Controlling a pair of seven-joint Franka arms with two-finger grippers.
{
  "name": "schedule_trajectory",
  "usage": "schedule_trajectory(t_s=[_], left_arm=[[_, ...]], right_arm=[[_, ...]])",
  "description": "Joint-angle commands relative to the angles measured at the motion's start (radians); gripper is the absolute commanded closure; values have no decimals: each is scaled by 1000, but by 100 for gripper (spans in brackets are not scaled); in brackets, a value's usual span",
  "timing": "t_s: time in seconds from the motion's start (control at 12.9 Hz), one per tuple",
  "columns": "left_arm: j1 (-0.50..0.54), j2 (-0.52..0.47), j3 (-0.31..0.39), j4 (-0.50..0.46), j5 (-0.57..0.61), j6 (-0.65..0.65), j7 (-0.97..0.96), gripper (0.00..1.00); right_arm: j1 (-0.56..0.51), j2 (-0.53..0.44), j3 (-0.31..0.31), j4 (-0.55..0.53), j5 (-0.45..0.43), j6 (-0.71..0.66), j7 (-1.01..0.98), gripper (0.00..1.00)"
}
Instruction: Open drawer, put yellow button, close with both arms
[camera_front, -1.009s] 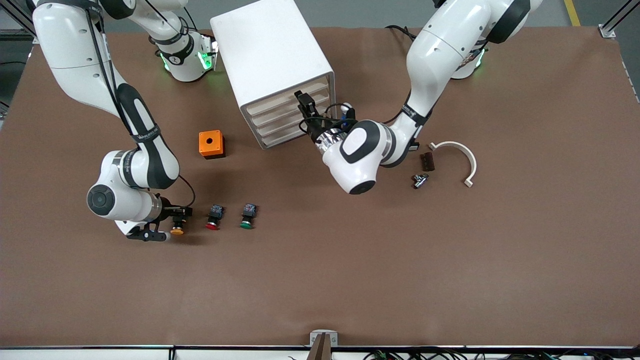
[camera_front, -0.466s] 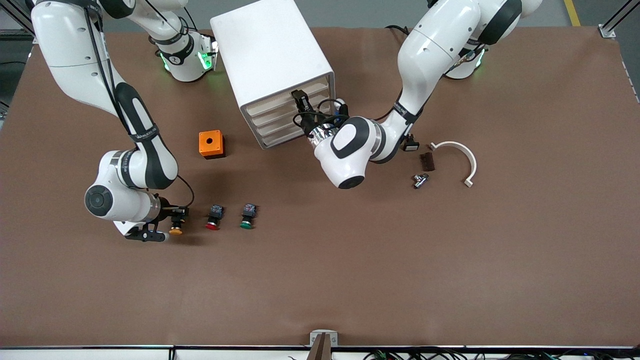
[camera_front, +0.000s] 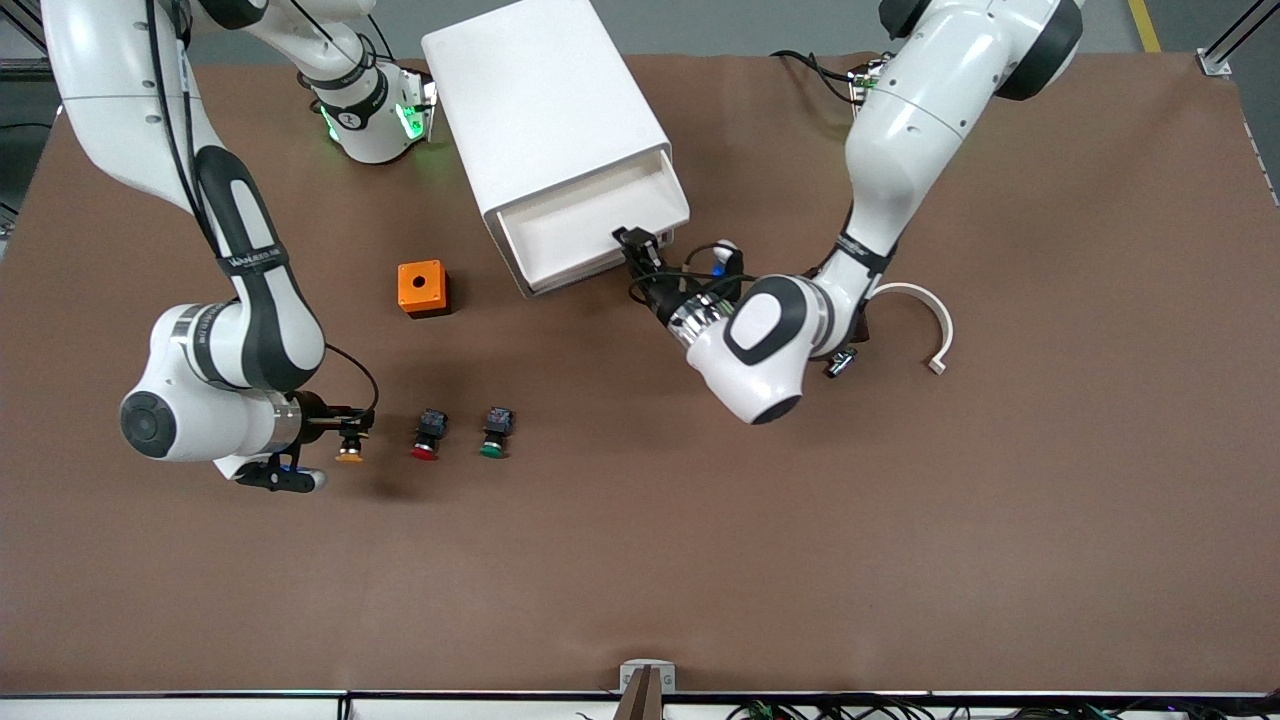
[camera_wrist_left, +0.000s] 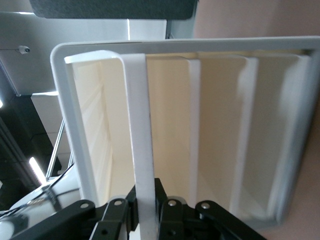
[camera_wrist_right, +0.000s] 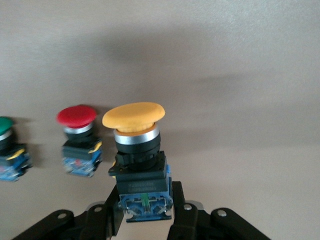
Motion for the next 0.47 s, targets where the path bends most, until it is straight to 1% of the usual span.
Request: schedule_trajectory(t_s=[0.0, 0.08, 0.16, 0.23, 0.39], left_arm=[[11, 35, 14, 28, 5, 49, 85, 61], [11, 32, 16, 28, 6, 49, 94, 25], [14, 29, 16, 28, 6, 49, 93, 8], [16, 25, 16, 28, 8, 48, 94, 2], [49, 15, 25, 41, 9, 42, 97, 1]], right_arm=[[-3, -76, 8, 5, 33, -80, 105, 99], [0, -104, 11, 7, 33, -109, 157, 99], [4, -133, 22, 7, 33, -136, 217, 99], [12, -156, 34, 7, 33, -159, 275, 99], [21, -205, 59, 7, 33, -195, 387, 99]])
